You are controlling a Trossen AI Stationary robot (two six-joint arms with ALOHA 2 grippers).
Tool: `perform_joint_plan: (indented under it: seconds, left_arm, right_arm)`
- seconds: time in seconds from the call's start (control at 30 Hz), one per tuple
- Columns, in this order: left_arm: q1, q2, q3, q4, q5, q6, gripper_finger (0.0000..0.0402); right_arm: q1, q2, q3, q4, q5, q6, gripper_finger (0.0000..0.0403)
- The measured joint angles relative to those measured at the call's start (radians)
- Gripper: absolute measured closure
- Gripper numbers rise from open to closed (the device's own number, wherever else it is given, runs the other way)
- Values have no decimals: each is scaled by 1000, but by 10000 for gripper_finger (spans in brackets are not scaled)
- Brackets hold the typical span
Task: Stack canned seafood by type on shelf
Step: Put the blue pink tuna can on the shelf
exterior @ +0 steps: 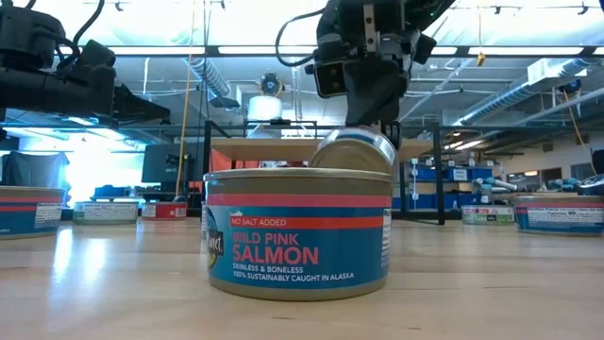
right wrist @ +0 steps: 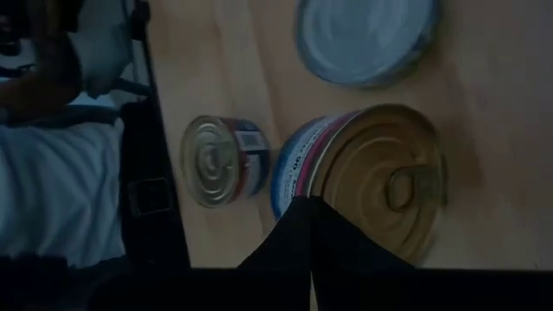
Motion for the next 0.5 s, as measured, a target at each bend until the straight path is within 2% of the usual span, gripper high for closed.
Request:
perform_joint_plan:
  seconds: [0.2,0.5]
  left_arm:
    - [0,0,0,0,0,0,398]
    - [0,0,0,0,0,-19,398]
  right_arm:
    - [-19,0,0,-19,7,-1,400]
    - [-55,0,-1,-96,82,-86,400]
